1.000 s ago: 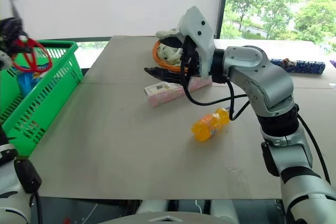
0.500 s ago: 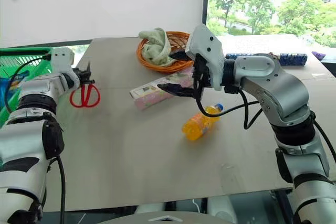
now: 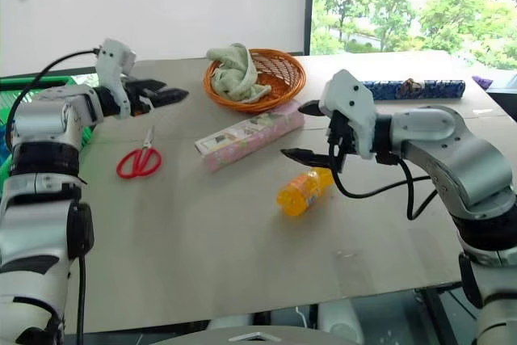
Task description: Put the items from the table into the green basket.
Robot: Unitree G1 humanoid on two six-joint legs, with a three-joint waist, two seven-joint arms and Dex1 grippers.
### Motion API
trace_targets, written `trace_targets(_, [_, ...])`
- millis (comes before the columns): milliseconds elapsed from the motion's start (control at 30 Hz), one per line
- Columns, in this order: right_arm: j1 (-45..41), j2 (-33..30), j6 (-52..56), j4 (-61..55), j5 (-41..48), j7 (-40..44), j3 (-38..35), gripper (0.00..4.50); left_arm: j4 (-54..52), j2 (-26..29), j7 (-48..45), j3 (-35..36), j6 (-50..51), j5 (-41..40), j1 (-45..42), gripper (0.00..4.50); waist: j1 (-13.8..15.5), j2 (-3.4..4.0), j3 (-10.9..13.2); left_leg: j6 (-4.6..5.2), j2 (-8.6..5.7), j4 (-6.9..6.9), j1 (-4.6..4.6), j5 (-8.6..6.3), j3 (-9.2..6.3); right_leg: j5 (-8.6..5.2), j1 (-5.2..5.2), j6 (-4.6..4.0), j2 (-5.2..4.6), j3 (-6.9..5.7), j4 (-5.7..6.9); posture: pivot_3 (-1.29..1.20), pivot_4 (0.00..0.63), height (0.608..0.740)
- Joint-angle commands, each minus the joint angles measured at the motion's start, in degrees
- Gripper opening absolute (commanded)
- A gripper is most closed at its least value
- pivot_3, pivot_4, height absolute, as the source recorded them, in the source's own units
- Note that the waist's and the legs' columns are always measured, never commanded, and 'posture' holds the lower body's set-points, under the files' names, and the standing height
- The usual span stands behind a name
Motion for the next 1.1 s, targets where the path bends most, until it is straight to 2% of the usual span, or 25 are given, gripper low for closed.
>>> trace_targets(33, [1.4, -1.91, -0.17, -1.95, 0.54, -0.55, -4.27, 4.5, -10.47, -0.9, -2.43, -4.15, 2.69, -1.95, 3.01, 4.42, 0.16, 0.03, 0.03, 0.0, 0.0, -0.02, 0.02, 0.0, -0.01, -0.01, 0.01, -0.01, 0.01, 0.0, 0.03, -0.09, 0.0, 0.74])
trace_targets(200, [4.22, -4.73, -0.18, -3.12, 1.18, -0.06, -7.46, 4.5, -10.29, -2.53, -2.65, -12.51, -0.35, 2.96, 1.24, 4.47, 0.48, 0.11, 0.06, -0.09, 0.04, 0.08, 0.17, 0.06, -0.03, -0.27, 0.13, 0.02, 0.09, -0.07, 0.06, -0.15, 0.0, 0.74])
trace_targets(467, [12.48, -8.83, 2.98, -8.82, 3.73, -2.32, -15.79, 4.5, 2.74, -5.26, 0.33, -22.31, -14.01, 15.18, -4.36, 4.47, -0.07, 0.13, 0.06, 0.0, 0.02, 0.06, 0.17, 0.02, 0.02, -0.19, 0.18, 0.17, 0.09, -0.04, -0.02, -0.23, 0.0, 0.74])
trace_targets(633, [15.07, -8.78, 3.66, -10.23, 4.4, -4.06, -17.0, 4.5, 14.13, -9.98, 2.43, -23.78, -20.5, 19.17, -7.48, 4.47, -0.34, 0.13, 0.06, 0.02, 0.02, 0.08, 0.13, 0.01, 0.04, -0.18, 0.15, 0.21, 0.09, -0.04, -0.02, -0.25, 0.0, 0.74])
trace_targets(800, [17.61, -10.09, 2.89, -9.83, 4.36, -3.79, -17.84, 4.5, 28.93, -14.95, 2.25, -21.94, -21.37, 19.39, -12.63, 4.47, -0.93, 0.12, 0.06, 0.02, 0.01, 0.17, 0.12, 0.0, 0.03, -0.23, 0.2, 0.2, 0.07, -0.07, -0.03, -0.26, 0.0, 0.74])
trace_targets(933, [18.68, -11.16, 2.27, -9.59, 4.39, -3.38, -17.71, 4.5, 39.11, -16.61, 4.8, -22.74, -25.52, 22.61, -15.86, 4.47, -1.74, 0.12, 0.06, 0.06, 0.01, 0.18, 0.11, -0.02, 0.0, -0.19, 0.22, 0.3, 0.07, -0.11, -0.07, -0.26, 0.0, 0.74])
trace_targets(1033, [18.52, -10.75, 2.27, -9.37, 5.21, -3.62, -17.61, 4.5, 40.9, -17.1, 2.27, -21.88, -27.23, 22.31, -16.0, 3.67, -2.25, 0.14, 0.05, 0.06, 0.02, 0.15, 0.14, -0.02, 0.0, -0.19, 0.21, 0.31, 0.1, -0.1, -0.04, -0.26, 0.0, 0.74])
trace_targets(1100, [18.61, -10.76, 2.19, -9.35, 5.52, -3.53, -17.54, 4.5, 40.64, -16.75, 1.35, -21.82, -27.83, 22.74, -15.45, 2.74, -2.37, 0.17, 0.03, 0.06, 0.03, 0.16, 0.18, -0.02, -0.01, -0.19, 0.22, 0.31, 0.1, -0.1, 0.0, -0.25, 0.0, 0.74])
